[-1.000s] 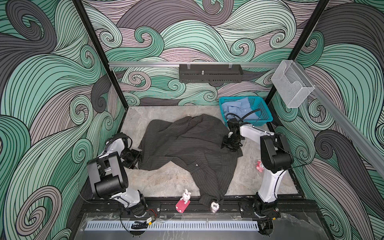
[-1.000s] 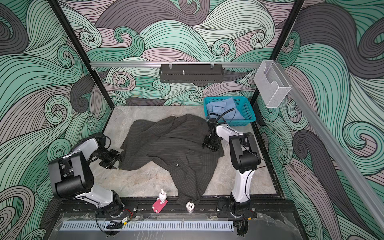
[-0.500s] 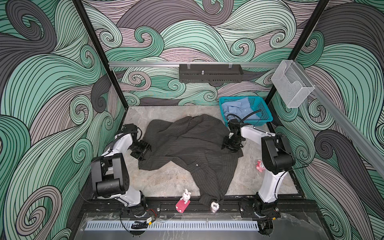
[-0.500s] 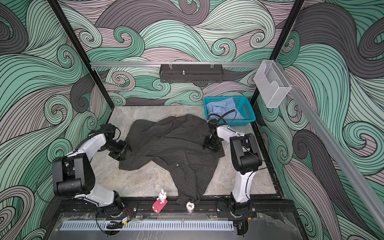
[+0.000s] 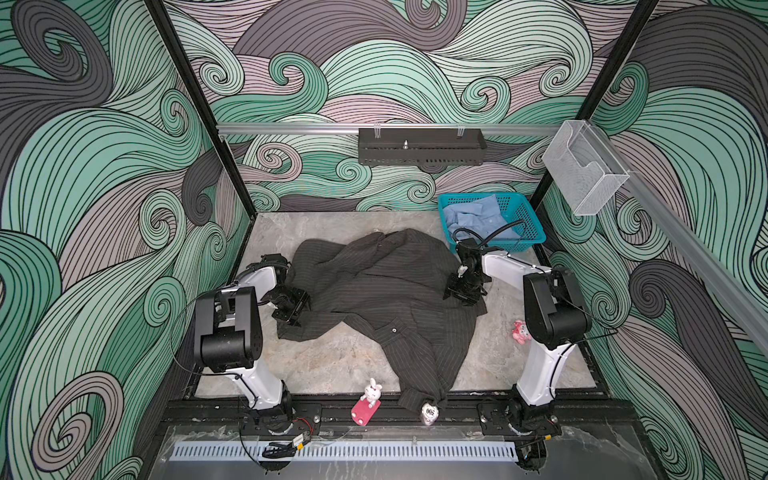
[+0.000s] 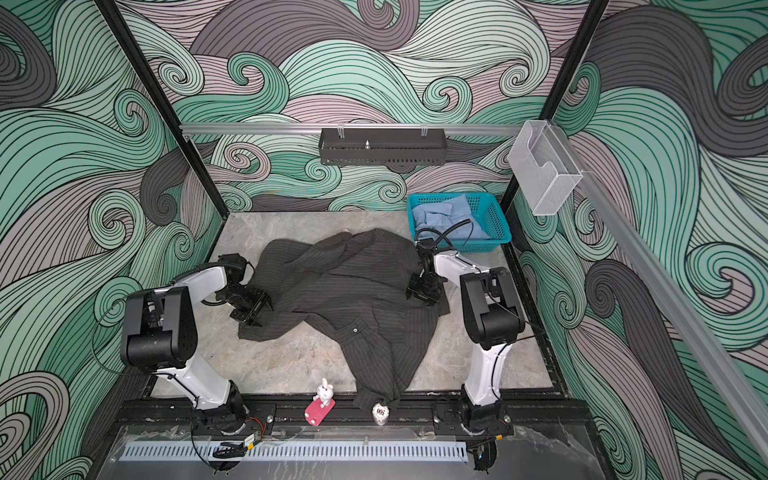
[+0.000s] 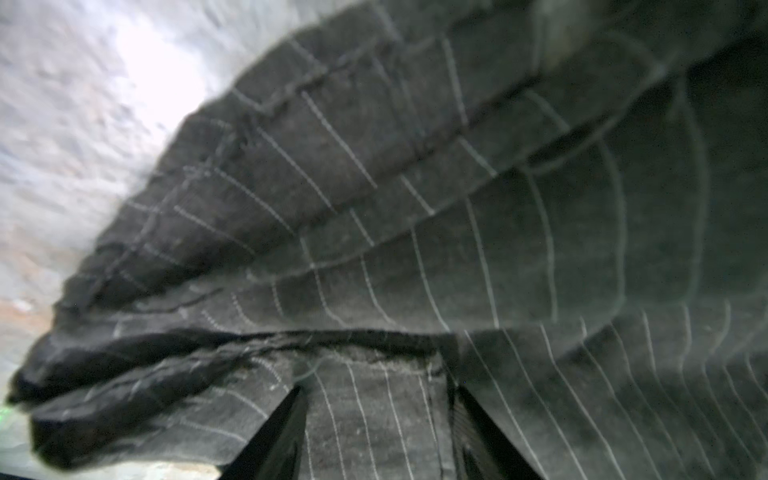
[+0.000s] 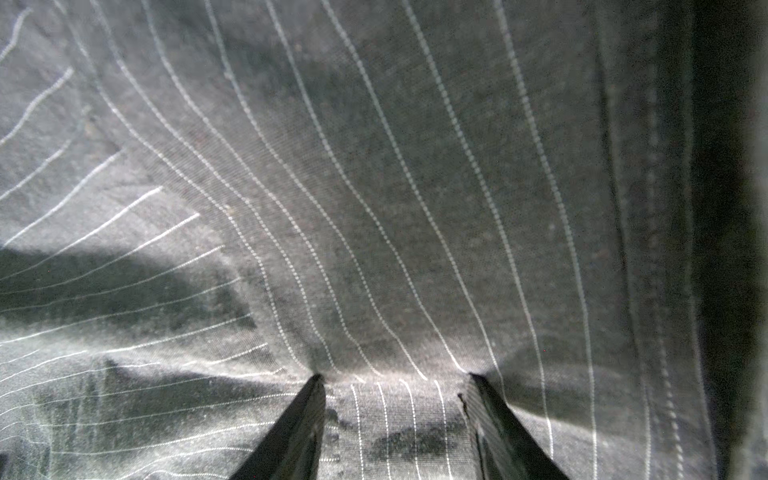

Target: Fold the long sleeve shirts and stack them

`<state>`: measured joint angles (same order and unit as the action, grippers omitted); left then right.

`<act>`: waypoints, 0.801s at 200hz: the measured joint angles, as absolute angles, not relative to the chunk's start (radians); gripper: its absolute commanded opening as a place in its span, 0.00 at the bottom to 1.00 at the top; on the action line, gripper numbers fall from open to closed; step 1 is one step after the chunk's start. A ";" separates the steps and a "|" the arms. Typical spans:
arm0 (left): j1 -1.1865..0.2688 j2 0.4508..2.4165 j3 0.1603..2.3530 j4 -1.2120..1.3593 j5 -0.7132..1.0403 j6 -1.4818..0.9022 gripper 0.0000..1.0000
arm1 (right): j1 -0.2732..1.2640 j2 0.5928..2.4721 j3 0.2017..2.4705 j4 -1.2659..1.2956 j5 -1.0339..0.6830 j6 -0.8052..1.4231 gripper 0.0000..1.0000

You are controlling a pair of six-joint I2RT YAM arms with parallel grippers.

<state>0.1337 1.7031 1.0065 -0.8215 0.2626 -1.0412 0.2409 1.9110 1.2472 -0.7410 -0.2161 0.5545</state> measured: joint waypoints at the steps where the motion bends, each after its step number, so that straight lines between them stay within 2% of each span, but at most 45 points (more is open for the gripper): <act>1: 0.134 1.704 1.007 -0.821 0.262 -1.043 0.57 | 0.241 1.911 1.247 -0.741 -0.216 0.554 0.56; 14: 0.134 1.706 1.008 -0.812 0.258 -1.055 0.54 | 0.241 1.909 1.244 -0.739 -0.216 0.554 0.56; 34: 0.134 1.707 1.011 -0.802 0.252 -1.068 0.43 | 0.241 1.905 1.238 -0.738 -0.215 0.554 0.56; 72: 0.134 1.718 1.011 -0.788 0.251 -1.063 0.12 | 0.241 1.903 1.236 -0.737 -0.213 0.554 0.56; 96: 0.134 1.718 1.011 -0.789 0.251 -1.057 0.00 | 0.241 1.901 1.232 -0.734 -0.213 0.554 0.56; 135: 0.136 1.695 1.032 -0.831 0.252 -1.021 0.00 | 0.239 1.898 1.227 -0.732 -0.212 0.554 0.56; 160: 0.142 1.591 1.095 -0.900 0.230 -0.973 0.00 | 0.231 1.893 1.220 -0.733 -0.209 0.554 0.56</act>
<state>0.1421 1.5909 1.0950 -0.9001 0.2298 -0.9733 0.2310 1.8927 1.2201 -0.7334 -0.2092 0.5541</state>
